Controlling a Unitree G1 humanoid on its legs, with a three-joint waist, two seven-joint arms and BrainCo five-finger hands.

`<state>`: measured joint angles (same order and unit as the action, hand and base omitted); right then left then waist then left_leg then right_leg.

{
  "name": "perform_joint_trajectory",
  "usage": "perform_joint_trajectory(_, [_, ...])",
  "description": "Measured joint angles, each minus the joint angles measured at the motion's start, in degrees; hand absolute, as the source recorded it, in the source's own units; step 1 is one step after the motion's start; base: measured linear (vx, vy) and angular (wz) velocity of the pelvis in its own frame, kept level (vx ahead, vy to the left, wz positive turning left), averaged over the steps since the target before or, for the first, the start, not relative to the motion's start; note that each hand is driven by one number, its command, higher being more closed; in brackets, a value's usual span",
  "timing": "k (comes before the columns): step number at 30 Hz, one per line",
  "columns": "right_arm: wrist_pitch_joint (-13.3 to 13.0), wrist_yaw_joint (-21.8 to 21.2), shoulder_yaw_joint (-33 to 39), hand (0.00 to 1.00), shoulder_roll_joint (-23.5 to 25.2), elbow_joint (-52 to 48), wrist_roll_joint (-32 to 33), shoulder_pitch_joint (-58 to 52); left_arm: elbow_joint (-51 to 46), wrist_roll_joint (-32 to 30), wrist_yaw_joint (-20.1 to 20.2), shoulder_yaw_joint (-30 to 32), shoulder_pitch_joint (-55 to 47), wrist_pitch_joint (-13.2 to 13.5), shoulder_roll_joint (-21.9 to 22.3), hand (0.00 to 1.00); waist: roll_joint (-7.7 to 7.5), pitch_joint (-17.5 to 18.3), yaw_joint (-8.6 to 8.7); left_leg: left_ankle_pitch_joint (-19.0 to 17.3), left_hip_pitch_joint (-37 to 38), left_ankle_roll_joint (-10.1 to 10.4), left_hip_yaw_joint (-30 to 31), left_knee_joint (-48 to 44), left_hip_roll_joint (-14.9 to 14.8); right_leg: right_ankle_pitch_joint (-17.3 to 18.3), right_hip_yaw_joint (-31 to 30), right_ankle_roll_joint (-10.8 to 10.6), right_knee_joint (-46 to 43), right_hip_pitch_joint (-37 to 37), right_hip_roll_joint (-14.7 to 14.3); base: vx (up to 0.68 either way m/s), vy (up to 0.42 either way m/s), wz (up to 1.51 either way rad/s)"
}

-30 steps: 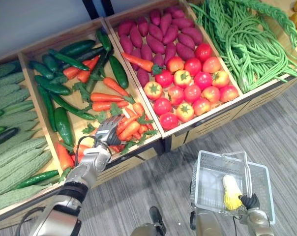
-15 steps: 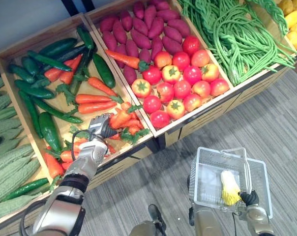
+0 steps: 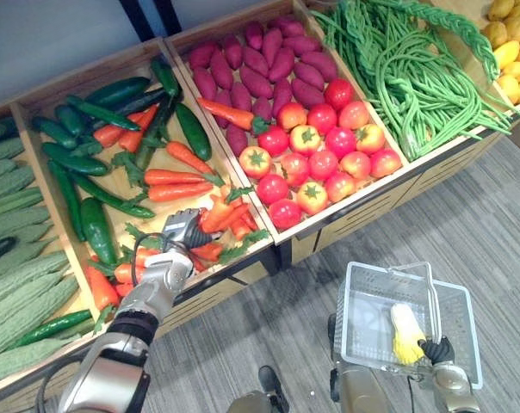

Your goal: Pick vegetable in the basket

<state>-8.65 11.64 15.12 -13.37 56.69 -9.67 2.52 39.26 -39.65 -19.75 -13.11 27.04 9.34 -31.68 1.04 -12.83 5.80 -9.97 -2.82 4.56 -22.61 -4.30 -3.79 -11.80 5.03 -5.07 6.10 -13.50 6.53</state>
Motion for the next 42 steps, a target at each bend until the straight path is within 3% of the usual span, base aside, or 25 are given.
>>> perform_joint_trajectory(5, [0.8,0.3,3.1,1.00,-0.3,0.3,-1.6,-0.7,-6.1,-0.1,0.0,0.0,-1.2,0.2,-0.1,1.00,0.12,0.1,-1.41,0.0,0.1,0.0,2.0,-1.1,0.0,0.1,1.6,0.1,0.0,1.6,0.5,-0.05,-0.030,0.22])
perform_joint_trajectory(12, [2.3,0.3,4.9,1.00,-2.8,0.5,-4.0,-1.3,-10.1,-0.1,0.6,0.0,-3.3,2.2,-1.6,1.00,0.68,2.3,-1.63,0.3,0.0,-0.5,4.4,-1.9,0.1,0.1,3.7,0.1,0.0,3.0,1.0,-0.04,-0.024,0.14])
perform_joint_trajectory(21, [3.1,-0.6,3.7,1.00,-10.7,0.3,-8.2,-0.6,-18.0,0.0,1.9,0.0,-7.4,5.3,-5.0,1.00,0.80,6.2,-1.98,0.3,1.4,-0.5,3.8,-1.6,0.3,0.1,2.8,0.1,0.0,3.9,1.0,0.00,-0.001,-0.04])
perform_joint_trajectory(24, [2.9,-1.1,-1.7,1.00,-15.2,-3.0,-10.0,0.2,-22.2,0.2,2.0,0.0,-9.4,6.9,-7.1,1.00,0.80,6.3,-2.00,0.3,2.8,-0.5,1.5,-0.8,0.5,-0.1,0.5,0.0,0.0,3.7,0.7,-0.02,-0.012,-0.34])
perform_joint_trajectory(31, [-0.4,-5.5,-11.9,1.00,-24.5,-12.2,-12.1,1.2,-31.1,1.3,4.1,-0.4,-13.6,11.1,-7.4,1.00,0.66,7.1,-1.39,-0.6,5.3,-0.3,-5.0,0.1,0.4,-1.0,-6.0,-0.1,0.1,2.4,-0.7,0.00,-0.010,-0.49])
perform_joint_trajectory(42, [-3.4,-12.1,-26.2,1.00,-32.1,-21.1,-12.3,4.1,-37.5,5.7,7.6,-11.5,-12.8,13.9,-9.3,1.00,0.55,7.1,-1.53,-5.0,7.5,-0.5,-14.5,-4.5,-0.1,-3.0,-15.7,-0.7,0.1,1.7,-2.5,-0.04,-0.016,-0.45])
